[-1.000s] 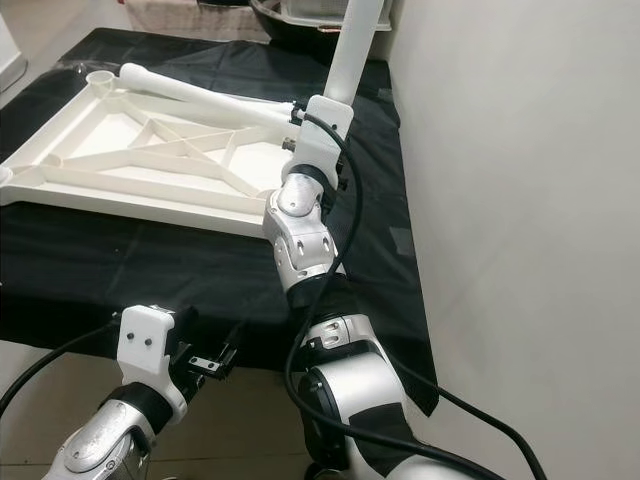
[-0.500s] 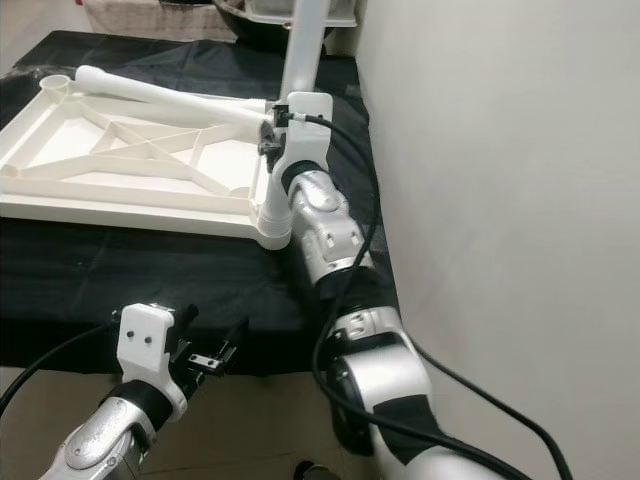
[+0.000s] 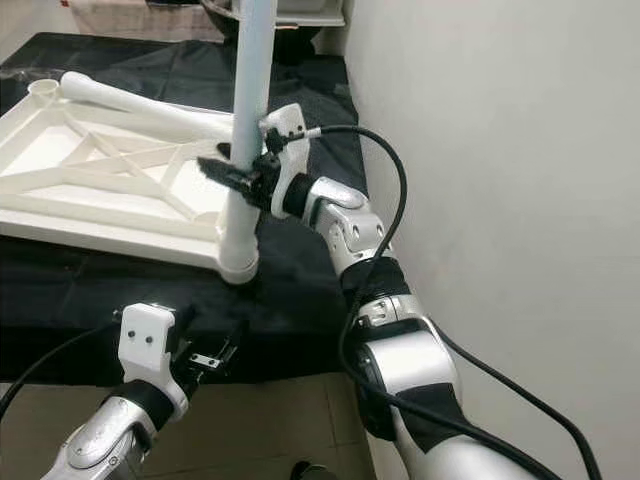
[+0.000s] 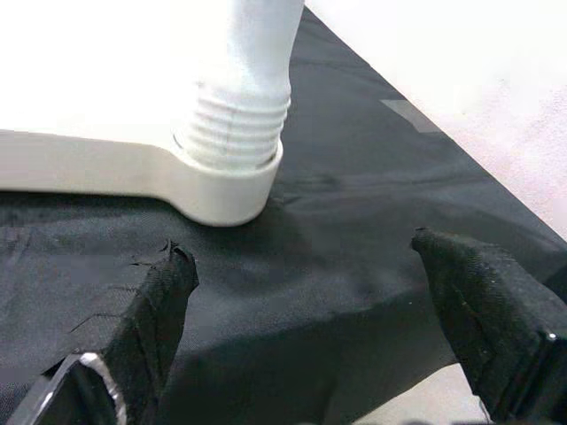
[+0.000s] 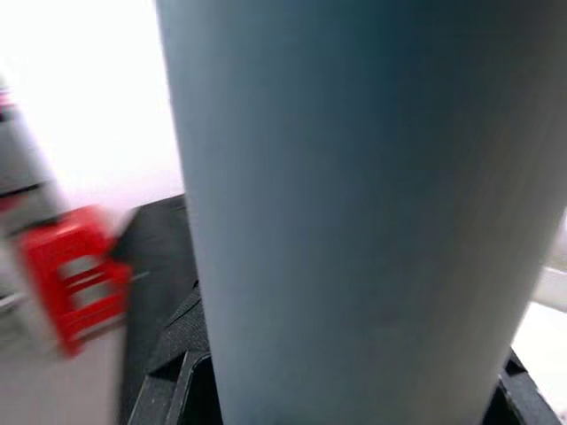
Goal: Building children table
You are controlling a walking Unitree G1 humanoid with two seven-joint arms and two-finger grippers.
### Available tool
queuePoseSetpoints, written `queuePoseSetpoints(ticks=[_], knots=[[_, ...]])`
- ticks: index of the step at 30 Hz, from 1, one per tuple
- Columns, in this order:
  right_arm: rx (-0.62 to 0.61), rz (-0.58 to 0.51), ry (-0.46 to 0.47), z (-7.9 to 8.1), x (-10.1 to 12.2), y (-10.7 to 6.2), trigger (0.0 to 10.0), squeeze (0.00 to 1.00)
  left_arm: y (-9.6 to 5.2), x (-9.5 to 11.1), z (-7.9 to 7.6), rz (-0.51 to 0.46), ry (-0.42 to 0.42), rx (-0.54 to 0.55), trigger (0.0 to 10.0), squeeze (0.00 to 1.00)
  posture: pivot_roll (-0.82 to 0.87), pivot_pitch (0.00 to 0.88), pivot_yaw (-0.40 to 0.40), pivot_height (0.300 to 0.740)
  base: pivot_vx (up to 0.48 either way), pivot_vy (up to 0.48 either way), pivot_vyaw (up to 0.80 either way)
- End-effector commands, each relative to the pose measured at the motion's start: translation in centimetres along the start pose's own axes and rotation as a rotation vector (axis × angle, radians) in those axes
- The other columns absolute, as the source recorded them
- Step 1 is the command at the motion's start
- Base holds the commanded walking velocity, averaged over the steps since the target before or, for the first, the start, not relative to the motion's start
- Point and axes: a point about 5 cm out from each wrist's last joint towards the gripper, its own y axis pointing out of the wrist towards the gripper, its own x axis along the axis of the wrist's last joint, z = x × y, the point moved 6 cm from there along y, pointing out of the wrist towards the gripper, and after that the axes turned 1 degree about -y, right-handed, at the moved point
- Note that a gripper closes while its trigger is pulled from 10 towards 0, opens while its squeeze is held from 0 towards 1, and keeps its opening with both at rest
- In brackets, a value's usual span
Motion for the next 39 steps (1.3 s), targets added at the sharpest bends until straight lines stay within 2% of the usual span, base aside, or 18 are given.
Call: queuePoseSetpoints(ticks=[1,5,7,8,16,18,22,23,26,29,31,34,36,39], knots=[[0.129,0.109,0.088,2.0,-4.5,-0.3,10.0,0.00,-0.4,-0.2,0.2,0.009,0.001,0.014,10.0,0.00,0.10,0.195,-0.096,0.740,0.000,0.000,0.00],[0.192,0.145,0.051,2.8,-5.1,-0.5,10.0,0.00,-0.4,0.0,0.1,0.006,0.001,0.014,10.0,0.00,0.10,0.198,-0.097,0.740,0.000,0.000,0.00],[0.254,0.266,-0.058,3.6,-7.1,-0.9,10.0,0.00,-0.6,0.1,0.2,0.004,0.002,0.016,10.0,0.00,0.09,0.203,-0.096,0.740,0.000,0.000,0.00],[0.255,0.292,-0.078,3.6,-7.6,-1.0,10.0,0.00,-0.6,0.1,0.2,0.004,0.002,0.016,10.0,0.00,0.09,0.203,-0.096,0.740,0.000,0.000,0.00],[0.196,0.353,-0.082,2.7,-8.7,-1.4,10.0,0.00,-0.5,0.1,0.2,0.005,0.005,0.014,10.0,0.00,0.09,0.205,-0.092,0.740,0.000,0.000,0.00],[0.157,0.360,-0.068,2.2,-8.8,-1.4,10.0,0.00,-0.5,0.2,0.2,0.004,0.007,0.012,10.0,0.00,0.09,0.205,-0.092,0.740,0.000,0.000,0.00],[-0.028,0.299,0.013,0.0,-8.1,-1.0,10.0,0.00,-0.4,0.2,0.1,0.003,0.012,0.014,10.0,0.00,0.09,0.204,-0.093,0.740,0.000,0.000,0.00],[-0.028,0.299,0.013,0.0,-8.1,-1.0,10.0,0.00,-0.4,0.2,0.1,0.003,0.012,0.014,10.0,0.00,0.09,0.204,-0.093,0.740,0.000,0.000,0.00],[-0.171,0.259,0.044,-1.7,-7.8,-1.2,10.0,0.00,-0.4,0.3,0.0,0.003,0.012,0.013,10.0,0.00,0.09,0.204,-0.093,0.740,0.000,0.000,0.00],[-0.221,0.246,0.054,-2.3,-7.7,-1.4,10.0,0.00,-0.4,0.3,0.0,0.003,0.012,0.012,10.0,0.00,0.09,0.204,-0.093,0.740,0.000,0.000,0.00],[-0.361,0.199,0.078,-4.0,-7.1,-2.0,10.0,0.00,-0.4,0.2,0.0,0.003,0.013,0.011,10.0,0.00,0.09,0.196,-0.090,0.740,0.000,0.000,0.00],[-0.421,0.178,0.094,-4.7,-6.9,-2.3,10.0,0.00,-0.4,0.2,0.0,0.003,0.014,0.011,10.0,0.00,0.09,0.196,-0.090,0.740,0.000,0.000,0.00],[-0.536,0.118,0.098,-6.2,-5.9,-3.1,10.0,0.00,-0.4,0.2,0.1,0.004,0.015,0.011,10.0,0.00,0.10,0.189,-0.090,0.740,0.000,0.000,0.00],[-0.583,0.085,0.096,-6.8,-5.3,-3.5,10.0,0.00,-0.4,0.2,0.1,0.004,0.016,0.010,10.0,0.00,0.10,0.189,-0.090,0.740,0.000,0.000,0.00]])
